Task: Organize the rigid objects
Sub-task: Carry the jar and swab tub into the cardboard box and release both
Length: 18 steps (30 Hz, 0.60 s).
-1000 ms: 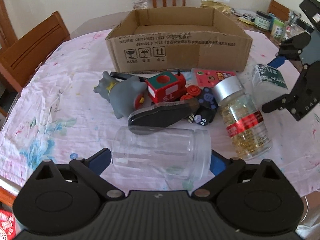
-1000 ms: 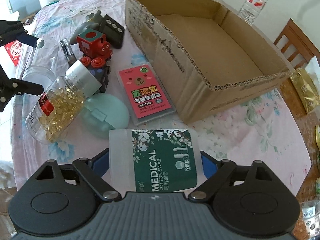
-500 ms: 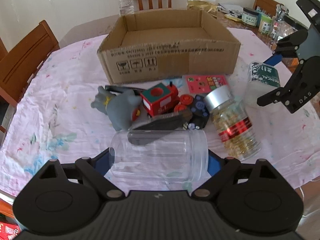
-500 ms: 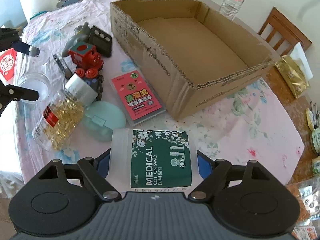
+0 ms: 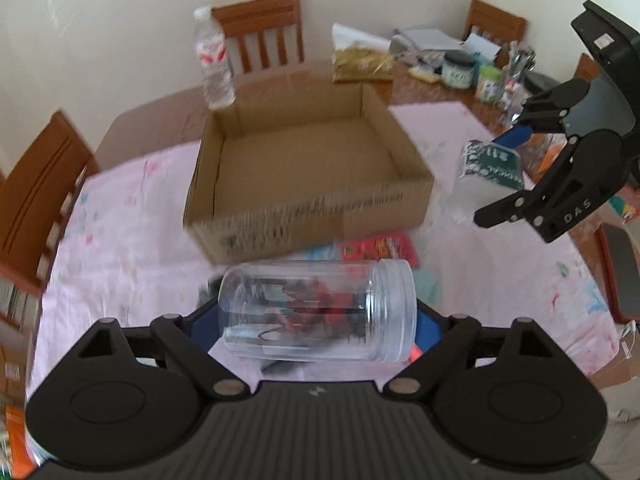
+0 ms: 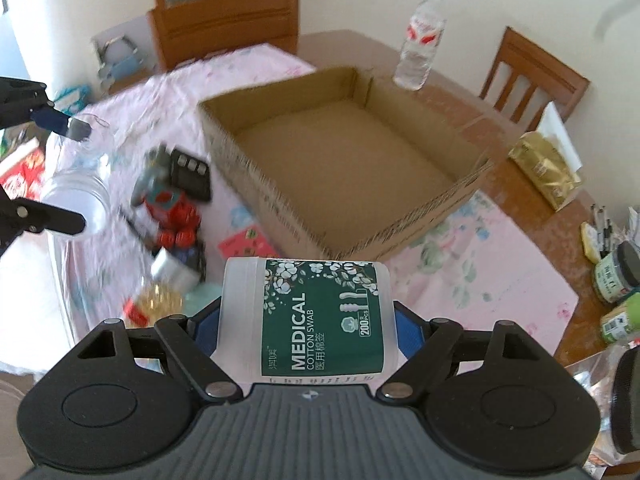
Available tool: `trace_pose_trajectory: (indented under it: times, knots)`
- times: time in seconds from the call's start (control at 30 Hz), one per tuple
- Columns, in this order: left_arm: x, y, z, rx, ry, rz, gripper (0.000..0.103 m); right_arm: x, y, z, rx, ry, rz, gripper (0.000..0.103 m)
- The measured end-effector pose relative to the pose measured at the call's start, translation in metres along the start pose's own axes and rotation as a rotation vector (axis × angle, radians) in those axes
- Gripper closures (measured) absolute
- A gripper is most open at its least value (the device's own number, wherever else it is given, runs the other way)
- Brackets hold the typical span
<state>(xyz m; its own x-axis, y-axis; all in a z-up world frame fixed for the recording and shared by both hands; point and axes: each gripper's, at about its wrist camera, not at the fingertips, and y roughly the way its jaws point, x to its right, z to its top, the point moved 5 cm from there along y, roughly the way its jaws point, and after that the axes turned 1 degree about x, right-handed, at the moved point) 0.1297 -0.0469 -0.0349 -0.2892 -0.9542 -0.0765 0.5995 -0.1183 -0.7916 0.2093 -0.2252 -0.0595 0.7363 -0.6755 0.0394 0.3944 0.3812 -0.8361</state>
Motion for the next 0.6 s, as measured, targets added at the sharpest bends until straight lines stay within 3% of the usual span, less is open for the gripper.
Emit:
trace_pose_trajectory:
  times: [0.33,0.6]
  knots:
    - [-0.027,0.033,0.071,0.090,0.103,-0.033,0.012,0.011,-0.001,0.050,0.070,0.117,-0.093,0.017]
    - [-0.056,0.090,0.125,0.112,0.122,-0.037,0.012,0.022,0.013,0.075,0.101,0.229,-0.138,0.017]
